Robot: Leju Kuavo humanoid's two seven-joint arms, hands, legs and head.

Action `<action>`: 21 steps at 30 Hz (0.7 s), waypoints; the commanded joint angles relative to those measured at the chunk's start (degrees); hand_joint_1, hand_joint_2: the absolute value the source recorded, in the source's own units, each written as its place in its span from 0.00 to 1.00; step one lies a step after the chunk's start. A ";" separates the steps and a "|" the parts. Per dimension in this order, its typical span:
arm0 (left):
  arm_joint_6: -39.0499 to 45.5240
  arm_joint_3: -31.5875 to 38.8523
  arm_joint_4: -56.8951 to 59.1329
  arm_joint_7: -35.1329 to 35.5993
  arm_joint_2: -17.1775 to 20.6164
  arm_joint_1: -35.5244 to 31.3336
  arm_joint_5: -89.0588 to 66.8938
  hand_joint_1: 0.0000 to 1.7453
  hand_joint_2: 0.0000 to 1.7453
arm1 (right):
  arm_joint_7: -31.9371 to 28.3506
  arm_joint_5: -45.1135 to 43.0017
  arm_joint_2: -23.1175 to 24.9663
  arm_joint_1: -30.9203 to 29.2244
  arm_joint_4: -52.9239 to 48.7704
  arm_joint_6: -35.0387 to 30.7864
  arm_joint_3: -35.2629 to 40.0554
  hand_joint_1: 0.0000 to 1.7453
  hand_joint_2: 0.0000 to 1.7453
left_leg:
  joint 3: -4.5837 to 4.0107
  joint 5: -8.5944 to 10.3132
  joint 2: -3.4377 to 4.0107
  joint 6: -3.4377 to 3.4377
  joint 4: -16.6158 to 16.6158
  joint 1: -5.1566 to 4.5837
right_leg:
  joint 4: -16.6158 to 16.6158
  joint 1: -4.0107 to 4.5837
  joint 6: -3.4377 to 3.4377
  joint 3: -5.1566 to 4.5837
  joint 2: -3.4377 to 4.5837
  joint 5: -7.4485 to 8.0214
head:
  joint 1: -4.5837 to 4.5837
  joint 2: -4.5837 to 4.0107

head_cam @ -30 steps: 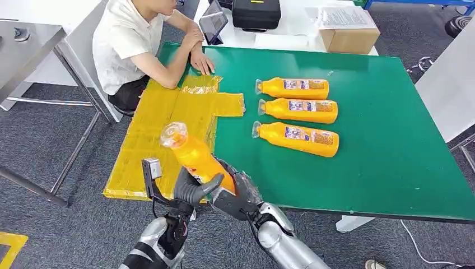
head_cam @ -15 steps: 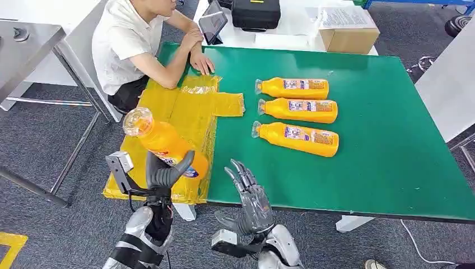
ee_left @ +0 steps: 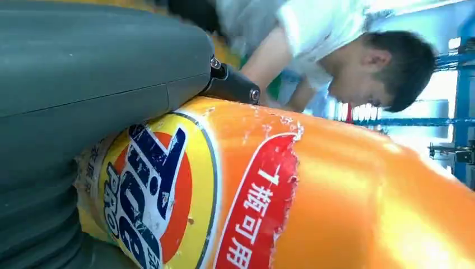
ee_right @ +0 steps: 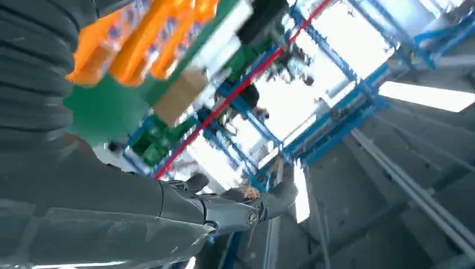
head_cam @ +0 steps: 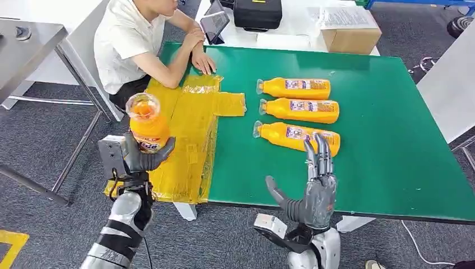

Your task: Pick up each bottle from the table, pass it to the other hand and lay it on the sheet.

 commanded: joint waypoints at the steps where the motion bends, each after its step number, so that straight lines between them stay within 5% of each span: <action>1: 2.56 -12.16 26.61 11.31 10.43 -14.75 -30.69 1.00 1.00 | -0.15 -6.96 1.01 -1.95 -4.63 0.15 -6.11 0.00 1.00 | 0.24 0.02 -0.06 -0.11 -0.10 0.04 | -0.05 0.04 -0.11 0.22 -0.04 -0.01 | 0.00 0.00; 14: -16.09 -13.94 35.54 18.02 9.03 -21.57 -50.66 1.00 1.00 | -0.15 -16.02 -2.15 -2.86 6.29 0.15 6.83 0.00 1.00 | 0.24 -0.04 0.08 -0.14 -0.03 0.16 | 0.01 0.14 -0.12 0.25 0.13 -0.02 | 0.02 0.00; 21: -16.09 -13.94 35.54 18.02 9.03 -21.57 -50.66 1.00 1.00 | -0.15 -16.02 -2.15 -2.86 6.29 0.15 6.83 0.00 1.00 | 0.12 0.01 0.07 -0.11 -0.04 0.10 | 0.04 0.08 -0.09 0.11 0.10 0.00 | 0.00 0.00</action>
